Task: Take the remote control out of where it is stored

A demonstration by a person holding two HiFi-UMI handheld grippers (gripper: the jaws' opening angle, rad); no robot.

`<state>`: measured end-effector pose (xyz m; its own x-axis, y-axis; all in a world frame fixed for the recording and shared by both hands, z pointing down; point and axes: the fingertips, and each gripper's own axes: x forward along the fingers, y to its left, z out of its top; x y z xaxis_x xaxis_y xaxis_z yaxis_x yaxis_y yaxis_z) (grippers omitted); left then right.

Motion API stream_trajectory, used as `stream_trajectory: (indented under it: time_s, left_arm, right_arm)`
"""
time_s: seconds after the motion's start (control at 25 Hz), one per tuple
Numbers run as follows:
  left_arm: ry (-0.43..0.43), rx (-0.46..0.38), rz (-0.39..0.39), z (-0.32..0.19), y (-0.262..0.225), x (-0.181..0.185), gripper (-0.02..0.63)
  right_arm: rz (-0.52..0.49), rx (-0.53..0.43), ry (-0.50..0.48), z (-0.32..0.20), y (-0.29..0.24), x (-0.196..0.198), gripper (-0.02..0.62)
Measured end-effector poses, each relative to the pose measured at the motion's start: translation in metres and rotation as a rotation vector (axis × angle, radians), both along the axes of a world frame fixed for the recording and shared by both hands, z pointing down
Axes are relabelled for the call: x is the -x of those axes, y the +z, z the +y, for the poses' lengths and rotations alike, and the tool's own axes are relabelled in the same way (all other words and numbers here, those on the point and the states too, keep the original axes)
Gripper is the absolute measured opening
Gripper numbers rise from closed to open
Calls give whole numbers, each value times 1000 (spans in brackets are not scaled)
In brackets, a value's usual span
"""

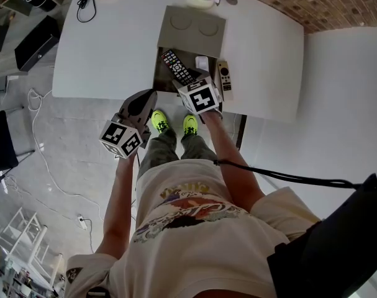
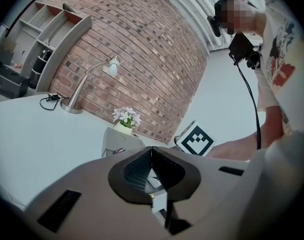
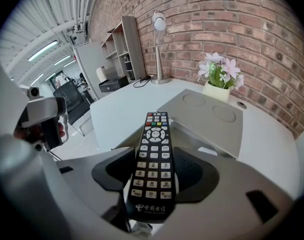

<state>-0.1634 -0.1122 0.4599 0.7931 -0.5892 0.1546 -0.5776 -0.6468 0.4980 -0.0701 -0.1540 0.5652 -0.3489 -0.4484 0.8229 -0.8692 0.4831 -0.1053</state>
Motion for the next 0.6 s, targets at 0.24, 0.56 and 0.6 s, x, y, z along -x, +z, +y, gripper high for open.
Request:
stream_trajectory:
  time_s: [0.24,0.56,0.6]
  left_arm:
    - [12,-16,-7,0,-7,-5,6]
    - [34,-34,-16,3,-13,-19,6]
    - [38,-35,-17,4,-14,-21,6]
  right_arm:
    - [-6,-22,6,2,-8,-4,245]
    - [-14,-33,30,10,-18,-20,244]
    - [-15,-35,34,11,-19,-22,245]
